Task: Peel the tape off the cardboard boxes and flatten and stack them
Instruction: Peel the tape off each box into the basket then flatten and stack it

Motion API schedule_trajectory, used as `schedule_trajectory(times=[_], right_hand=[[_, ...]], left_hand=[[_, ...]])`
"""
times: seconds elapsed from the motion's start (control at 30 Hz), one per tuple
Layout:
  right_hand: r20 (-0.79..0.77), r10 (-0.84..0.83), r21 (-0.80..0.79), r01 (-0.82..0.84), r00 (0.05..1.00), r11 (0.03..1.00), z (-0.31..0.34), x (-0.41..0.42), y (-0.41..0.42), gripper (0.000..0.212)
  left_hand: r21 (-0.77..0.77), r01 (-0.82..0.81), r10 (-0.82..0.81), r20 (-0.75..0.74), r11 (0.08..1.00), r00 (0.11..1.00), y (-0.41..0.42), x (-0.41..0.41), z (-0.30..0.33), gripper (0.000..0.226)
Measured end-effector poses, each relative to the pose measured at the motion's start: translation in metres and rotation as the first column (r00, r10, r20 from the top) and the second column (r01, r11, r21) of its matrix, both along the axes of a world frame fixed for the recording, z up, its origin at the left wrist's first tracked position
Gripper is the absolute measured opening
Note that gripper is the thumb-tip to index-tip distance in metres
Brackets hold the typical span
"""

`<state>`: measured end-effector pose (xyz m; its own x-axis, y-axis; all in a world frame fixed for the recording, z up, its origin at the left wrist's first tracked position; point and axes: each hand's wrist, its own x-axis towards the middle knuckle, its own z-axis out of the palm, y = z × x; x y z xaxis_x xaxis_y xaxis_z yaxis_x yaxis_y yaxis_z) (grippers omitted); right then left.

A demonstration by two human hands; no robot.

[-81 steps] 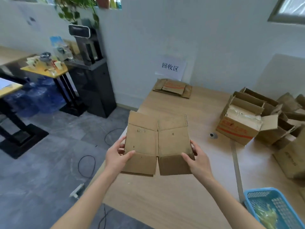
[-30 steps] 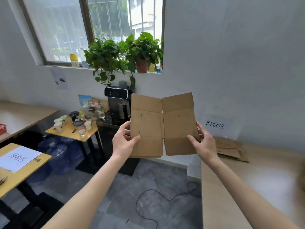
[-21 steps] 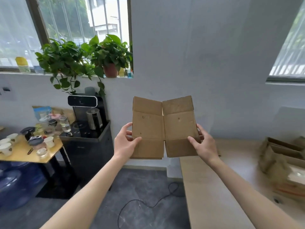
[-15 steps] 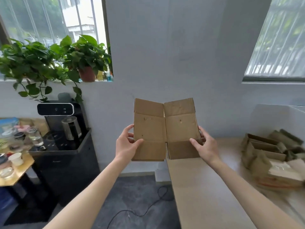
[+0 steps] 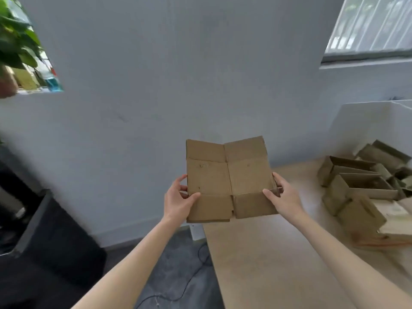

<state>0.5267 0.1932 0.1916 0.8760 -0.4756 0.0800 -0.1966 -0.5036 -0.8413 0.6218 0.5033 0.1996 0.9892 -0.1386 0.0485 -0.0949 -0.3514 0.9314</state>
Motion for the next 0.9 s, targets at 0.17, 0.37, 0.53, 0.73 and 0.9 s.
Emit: schedule_trajectory(times=[0.17, 0.37, 0.53, 0.73, 0.9], right_hand=[[-0.17, -0.013, -0.03, 0.008, 0.985, 1.0, -0.071, 0.084, -0.05, 0.066], [-0.337, -0.017, -0.015, 0.012, 0.941, 1.0, -0.156, 0.144, -0.086, 0.066], [-0.426, -0.002, 0.029, 0.016, 0.905, 0.999, -0.208, 0.173, -0.11, 0.07], [-0.502, 0.01, -0.003, -0.013, 0.865, 1.0, -0.249, 0.206, -0.128, 0.072], [-0.551, 0.013, -0.045, -0.044, 0.835, 0.998, -0.271, 0.218, -0.138, 0.067]], left_hand=[[0.074, 0.014, -0.005, -0.123, 0.997, 0.992, -0.051, 0.087, -0.077, 0.068], [0.11, 0.024, 0.004, -0.251, 0.994, 0.968, -0.091, 0.14, -0.172, 0.068], [0.112, 0.025, 0.014, -0.329, 0.993, 0.944, -0.11, 0.161, -0.231, 0.071], [0.148, 0.001, 0.058, -0.389, 0.989, 0.919, -0.124, 0.177, -0.272, 0.071], [0.233, 0.016, 0.084, -0.415, 0.972, 0.906, -0.129, 0.18, -0.287, 0.074]])
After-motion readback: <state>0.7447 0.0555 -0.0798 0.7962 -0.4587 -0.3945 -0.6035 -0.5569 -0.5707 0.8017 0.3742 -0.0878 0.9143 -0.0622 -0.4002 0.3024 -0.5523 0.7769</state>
